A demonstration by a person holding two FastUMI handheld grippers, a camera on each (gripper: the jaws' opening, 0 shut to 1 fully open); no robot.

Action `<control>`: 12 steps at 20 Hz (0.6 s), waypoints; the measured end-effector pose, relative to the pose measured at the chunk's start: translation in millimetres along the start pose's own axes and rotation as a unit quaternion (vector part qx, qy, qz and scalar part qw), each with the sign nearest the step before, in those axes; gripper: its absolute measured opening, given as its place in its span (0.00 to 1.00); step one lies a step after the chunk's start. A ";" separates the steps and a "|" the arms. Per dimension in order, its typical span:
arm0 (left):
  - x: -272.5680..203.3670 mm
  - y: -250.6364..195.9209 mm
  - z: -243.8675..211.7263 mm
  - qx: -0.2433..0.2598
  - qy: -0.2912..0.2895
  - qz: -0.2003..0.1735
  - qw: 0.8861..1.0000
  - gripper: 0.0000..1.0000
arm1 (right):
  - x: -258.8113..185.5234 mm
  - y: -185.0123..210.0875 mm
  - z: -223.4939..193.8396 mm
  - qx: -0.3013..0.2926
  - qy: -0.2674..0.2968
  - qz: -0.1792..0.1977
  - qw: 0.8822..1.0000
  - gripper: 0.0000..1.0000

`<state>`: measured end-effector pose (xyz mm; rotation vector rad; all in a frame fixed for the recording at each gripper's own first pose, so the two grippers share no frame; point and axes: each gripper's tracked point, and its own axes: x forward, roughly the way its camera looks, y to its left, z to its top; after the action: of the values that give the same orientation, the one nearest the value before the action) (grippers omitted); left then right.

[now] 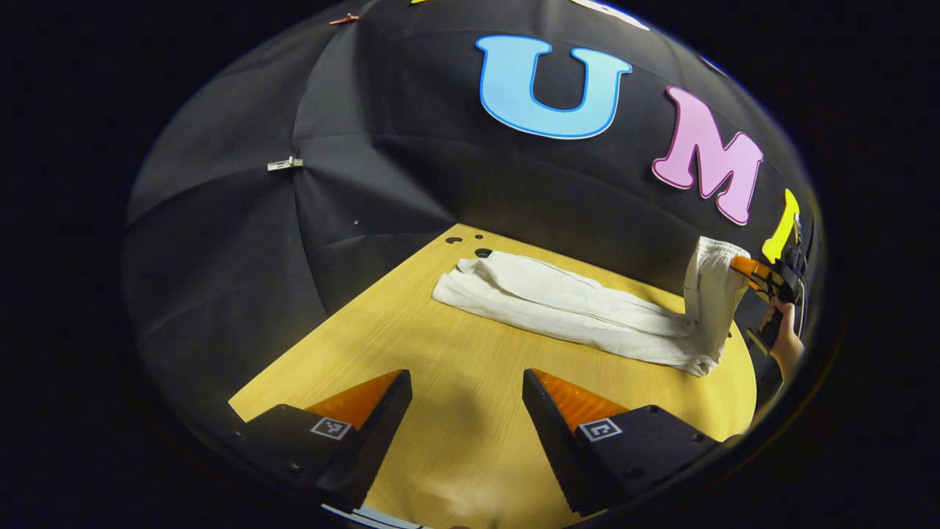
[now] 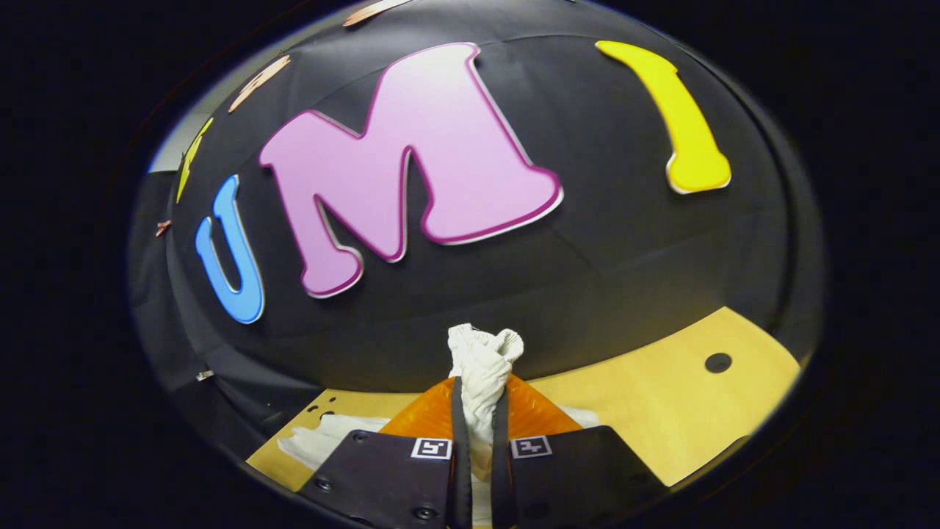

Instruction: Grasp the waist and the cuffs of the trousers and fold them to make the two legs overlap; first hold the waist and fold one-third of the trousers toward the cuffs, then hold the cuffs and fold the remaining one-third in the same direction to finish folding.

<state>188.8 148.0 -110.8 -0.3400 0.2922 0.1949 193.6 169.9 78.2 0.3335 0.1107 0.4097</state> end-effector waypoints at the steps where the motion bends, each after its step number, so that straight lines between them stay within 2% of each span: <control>1: 3.4 0.6 -2.4 -0.007 -0.001 0.000 1.000 0.96 | 4.1 10.0 -11.4 0.003 0.006 0.008 1.000 0.14; 7: 46.3 -8.1 -4.6 -0.071 -0.006 -0.017 0.997 0.96 | 19.2 50.0 -78.8 0.003 0.021 0.032 0.999 0.14; 10: 79.3 -14.5 9.4 -0.065 -0.031 -0.011 0.997 0.96 | 19.4 63.0 -114.8 -0.009 0.038 0.045 0.998 0.26; 12: 102.0 -23.9 23.4 -0.059 -0.047 -0.022 0.997 0.96 | 16.2 71.2 -139.7 -0.021 0.054 0.059 0.997 0.22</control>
<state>296.1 148.3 -114.5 -0.4517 0.1800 0.1848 157.8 279.3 -29.5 0.2766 0.1885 0.5460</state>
